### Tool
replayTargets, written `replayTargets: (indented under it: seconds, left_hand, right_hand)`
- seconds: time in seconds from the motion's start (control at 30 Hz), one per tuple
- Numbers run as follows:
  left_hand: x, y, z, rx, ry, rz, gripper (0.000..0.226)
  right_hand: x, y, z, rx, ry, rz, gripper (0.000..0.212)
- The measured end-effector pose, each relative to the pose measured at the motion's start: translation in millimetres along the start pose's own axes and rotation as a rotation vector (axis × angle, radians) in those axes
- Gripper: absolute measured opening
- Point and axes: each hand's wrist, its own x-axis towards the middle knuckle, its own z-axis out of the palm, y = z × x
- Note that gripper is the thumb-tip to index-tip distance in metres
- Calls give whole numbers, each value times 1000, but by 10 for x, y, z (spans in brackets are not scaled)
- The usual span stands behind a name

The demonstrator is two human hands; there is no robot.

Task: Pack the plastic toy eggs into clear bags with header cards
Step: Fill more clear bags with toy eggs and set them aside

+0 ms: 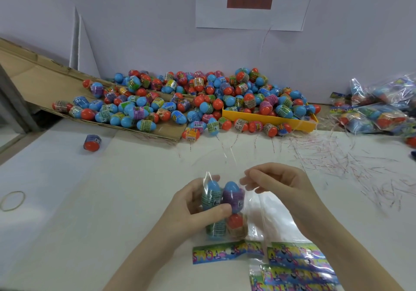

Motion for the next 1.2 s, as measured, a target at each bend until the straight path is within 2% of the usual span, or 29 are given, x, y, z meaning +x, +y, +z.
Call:
replayTargets:
  seconds: [0.1, 0.23, 0.37, 0.5, 0.53, 0.73, 0.9, 1.1, 1.2]
  left_hand:
    - [5, -12, -10, -31, -5, 0, 52]
    - [23, -42, -44, -78, 102, 10, 39]
    - [34, -31, -42, -32, 112, 69, 29]
    - [42, -14, -29, 23, 129, 105, 28]
    - [39, -15, -31, 32, 143, 116, 28]
    - [16, 0, -47, 65, 224, 206, 33]
    - [4, 12, -48, 97, 277, 244, 39]
    - [-29, 53, -86, -20, 299, 208, 20]
    - [-45, 73, -119, -13, 268, 187, 25]
  right_hand:
    - [0, 11, 4, -3, 1, 0, 11]
    - [-2, 24, -7, -6, 5, 6, 12]
    - [-14, 35, 11, 37, -29, 42, 10]
    - [-20, 16, 19, 34, -52, 53, 43]
    - [-19, 15, 16, 26, -55, 47, 45]
    - [-27, 73, -20, 106, -37, 19, 17]
    - [-21, 63, -48, 99, -74, 58, 20]
    - [-2, 29, -111, 97, -124, 116, 24]
    - [-7, 15, -122, 68, -127, 115, 23]
